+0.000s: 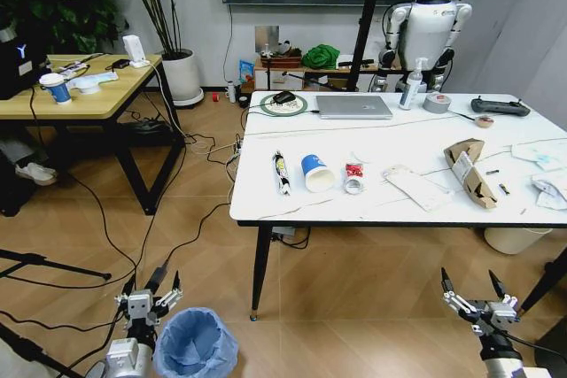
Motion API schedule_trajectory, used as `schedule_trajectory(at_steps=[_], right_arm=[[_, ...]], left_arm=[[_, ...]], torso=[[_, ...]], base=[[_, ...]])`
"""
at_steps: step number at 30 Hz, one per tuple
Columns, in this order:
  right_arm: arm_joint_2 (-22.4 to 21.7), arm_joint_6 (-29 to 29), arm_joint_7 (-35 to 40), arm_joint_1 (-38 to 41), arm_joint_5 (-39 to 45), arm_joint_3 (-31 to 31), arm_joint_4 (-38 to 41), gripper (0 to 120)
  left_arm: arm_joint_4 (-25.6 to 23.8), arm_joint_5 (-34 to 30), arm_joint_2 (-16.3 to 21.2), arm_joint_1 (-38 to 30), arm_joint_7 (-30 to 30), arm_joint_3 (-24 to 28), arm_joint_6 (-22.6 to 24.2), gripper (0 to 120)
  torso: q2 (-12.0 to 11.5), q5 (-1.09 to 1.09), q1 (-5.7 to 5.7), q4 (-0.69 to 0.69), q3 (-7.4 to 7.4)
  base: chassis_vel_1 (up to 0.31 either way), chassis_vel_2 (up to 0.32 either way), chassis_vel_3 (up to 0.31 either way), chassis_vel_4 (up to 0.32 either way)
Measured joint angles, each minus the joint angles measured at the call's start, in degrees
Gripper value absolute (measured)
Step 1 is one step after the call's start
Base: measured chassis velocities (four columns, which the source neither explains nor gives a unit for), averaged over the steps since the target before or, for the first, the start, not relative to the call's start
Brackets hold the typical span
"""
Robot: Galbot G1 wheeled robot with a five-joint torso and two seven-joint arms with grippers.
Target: Pick up the trash bin and place the trash from the table into it.
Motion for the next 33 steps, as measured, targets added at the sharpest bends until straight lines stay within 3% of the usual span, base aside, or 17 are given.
schedule_trajectory(at_steps=[8,33], right_arm=[[0.6,-0.3,0.0,0.7,-0.4,-0.3,0.1,100],[6.2,2.2,0.1,3.9,-5.8,0.1,-4.8,100]], left_arm=[[-0.4,1.1,-1.3,-0.5,0.1,0.6,-0.3,100],[2.8,-0.4,0.2,-1.9,-2.1,1.5,-3.8,100]], torso=[[0.0,-0.01,0.0,-0.01,0.0],[0.0,-0.01,0.0,0.0,0.0]], base=[[0.0,0.0,0.0,0.0],[0.0,0.0,0.0,0.0]])
